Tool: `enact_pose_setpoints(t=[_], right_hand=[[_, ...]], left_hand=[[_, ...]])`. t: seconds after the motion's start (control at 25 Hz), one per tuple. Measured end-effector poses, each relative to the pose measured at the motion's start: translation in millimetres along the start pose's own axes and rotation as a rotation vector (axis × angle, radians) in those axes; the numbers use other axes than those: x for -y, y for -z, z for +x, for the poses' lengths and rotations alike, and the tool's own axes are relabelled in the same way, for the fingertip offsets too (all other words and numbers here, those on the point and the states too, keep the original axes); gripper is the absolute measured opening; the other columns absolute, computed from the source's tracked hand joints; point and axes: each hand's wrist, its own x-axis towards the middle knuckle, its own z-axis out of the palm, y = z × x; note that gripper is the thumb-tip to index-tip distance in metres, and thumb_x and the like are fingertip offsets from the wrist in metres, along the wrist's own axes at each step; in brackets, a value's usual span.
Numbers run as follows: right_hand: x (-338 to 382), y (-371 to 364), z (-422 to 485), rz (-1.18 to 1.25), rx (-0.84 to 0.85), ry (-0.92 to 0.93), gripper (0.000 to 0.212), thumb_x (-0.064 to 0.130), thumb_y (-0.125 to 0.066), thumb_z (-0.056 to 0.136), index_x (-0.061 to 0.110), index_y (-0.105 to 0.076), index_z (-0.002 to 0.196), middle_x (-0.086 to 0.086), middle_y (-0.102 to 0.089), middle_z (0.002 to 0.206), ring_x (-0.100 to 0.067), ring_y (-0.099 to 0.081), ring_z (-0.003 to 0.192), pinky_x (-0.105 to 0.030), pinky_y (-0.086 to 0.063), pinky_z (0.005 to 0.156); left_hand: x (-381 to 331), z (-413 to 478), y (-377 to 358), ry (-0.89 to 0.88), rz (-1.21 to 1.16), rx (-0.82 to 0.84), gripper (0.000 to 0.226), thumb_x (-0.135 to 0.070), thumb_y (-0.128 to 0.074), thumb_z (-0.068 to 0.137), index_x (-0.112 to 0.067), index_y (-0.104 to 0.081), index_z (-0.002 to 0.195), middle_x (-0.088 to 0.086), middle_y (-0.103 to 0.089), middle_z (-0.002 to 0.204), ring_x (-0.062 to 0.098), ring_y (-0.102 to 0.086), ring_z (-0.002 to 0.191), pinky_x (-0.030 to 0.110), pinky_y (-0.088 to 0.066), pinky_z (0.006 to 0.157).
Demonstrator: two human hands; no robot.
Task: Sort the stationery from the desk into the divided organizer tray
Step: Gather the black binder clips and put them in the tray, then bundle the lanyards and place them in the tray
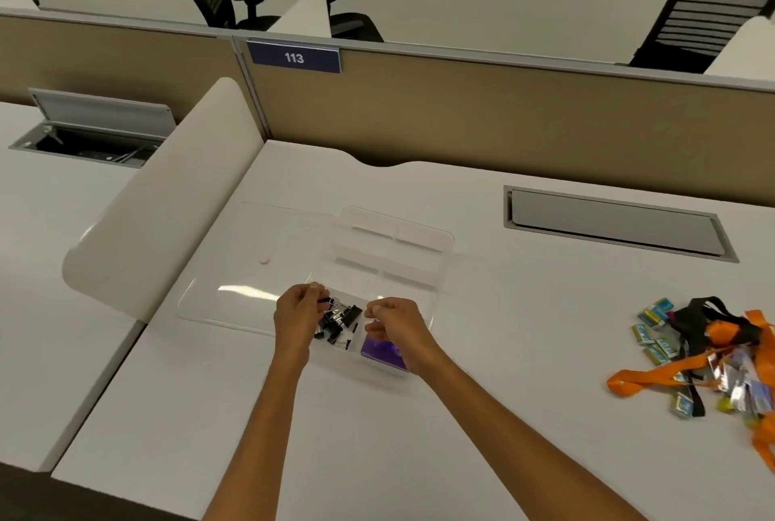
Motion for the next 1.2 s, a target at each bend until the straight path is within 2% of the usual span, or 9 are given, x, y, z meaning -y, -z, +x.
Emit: enact_pose_setpoints(t=[0.12,0.24,0.32,0.4,0.6,0.68,0.76,0.88,1.2], right_hand=[[-5,25,-14,-0.041,-0.037,0.033,0.014,0.02,-0.058,0.094,0.013,-0.069,0.097,-0.005,-0.073,0.095,-0.015,-0.071,0.073,-0.027,-0.061,0.074],[-10,59,-26,-0.041,-0.092,0.067,0.013,0.021,-0.06,0.093,0.014,-0.068,0.099,-0.004,-0.073,0.096,-0.017,-0.072,0.078,-0.03,-0.061,0.075],[-15,87,-36,-0.021,-0.116,0.082,0.012,0.022,-0.059,0.093,0.015,-0.068,0.097,-0.004,-0.074,0.094,-0.017,-0.071,0.077,-0.028,-0.06,0.072],[-24,119,-48,0.001,-0.145,0.078,0.014,0.023,-0.058,0.093,0.014,-0.068,0.097,-0.004,-0.074,0.093,-0.017,-0.07,0.074,-0.027,-0.059,0.071],[-56,202,-79,0.086,-0.239,0.06,0.018,0.022,-0.058,0.091,0.01,-0.07,0.098,-0.007,-0.075,0.092,-0.018,-0.069,0.071,-0.029,-0.056,0.069],[-70,233,-90,0.116,-0.279,0.051,0.018,0.022,-0.058,0.091,0.01,-0.07,0.098,-0.009,-0.075,0.091,-0.019,-0.069,0.07,-0.03,-0.056,0.068],[-85,263,-100,0.143,-0.317,0.04,0.017,0.022,-0.058,0.091,0.01,-0.069,0.097,-0.009,-0.075,0.09,-0.02,-0.069,0.07,-0.03,-0.056,0.068],[-109,302,-117,0.167,-0.363,0.013,0.016,0.022,-0.059,0.091,0.011,-0.069,0.097,-0.007,-0.076,0.088,-0.02,-0.07,0.071,-0.03,-0.056,0.068],[-147,360,-136,0.211,-0.418,-0.103,0.014,0.02,-0.059,0.093,0.014,-0.071,0.096,-0.003,-0.076,0.086,-0.021,-0.072,0.075,-0.028,-0.059,0.07]], left_hand=[[6,-15,-29,-0.046,0.041,0.093,0.014,-0.021,-0.058,0.095,-0.012,-0.068,0.098,0.003,-0.075,0.095,0.024,-0.072,0.09,0.04,-0.058,0.082],[17,-32,-65,-0.097,0.117,0.187,0.016,-0.02,-0.058,0.097,-0.008,-0.065,0.105,0.006,-0.072,0.101,0.027,-0.07,0.093,0.041,-0.058,0.083],[22,-40,-85,-0.249,0.317,0.128,0.014,-0.02,-0.06,0.096,-0.009,-0.063,0.105,0.008,-0.068,0.105,0.029,-0.066,0.097,0.038,-0.054,0.081],[25,-46,-99,-0.413,0.466,0.069,0.013,-0.016,-0.061,0.094,-0.011,-0.063,0.106,0.012,-0.064,0.111,0.029,-0.061,0.102,0.041,-0.049,0.086],[29,-69,-147,-0.517,0.569,0.104,0.015,-0.01,-0.064,0.091,-0.011,-0.065,0.106,0.015,-0.059,0.115,0.032,-0.059,0.103,0.044,-0.045,0.087],[34,-83,-170,-0.566,0.666,0.092,0.017,-0.009,-0.067,0.088,-0.01,-0.066,0.105,0.018,-0.06,0.115,0.038,-0.058,0.104,0.049,-0.046,0.088],[41,-92,-188,-0.548,0.837,0.051,0.025,-0.014,-0.072,0.085,-0.009,-0.064,0.109,0.022,-0.057,0.122,0.046,-0.054,0.109,0.058,-0.045,0.088],[57,-99,-203,-0.432,0.934,0.108,0.042,-0.022,-0.074,0.084,-0.007,-0.059,0.121,0.026,-0.044,0.137,0.053,-0.047,0.118,0.066,-0.043,0.089],[67,-86,-219,-0.341,0.995,0.075,0.052,-0.006,-0.064,0.089,0.009,-0.043,0.135,0.027,-0.034,0.148,0.054,-0.042,0.126,0.069,-0.038,0.098]])
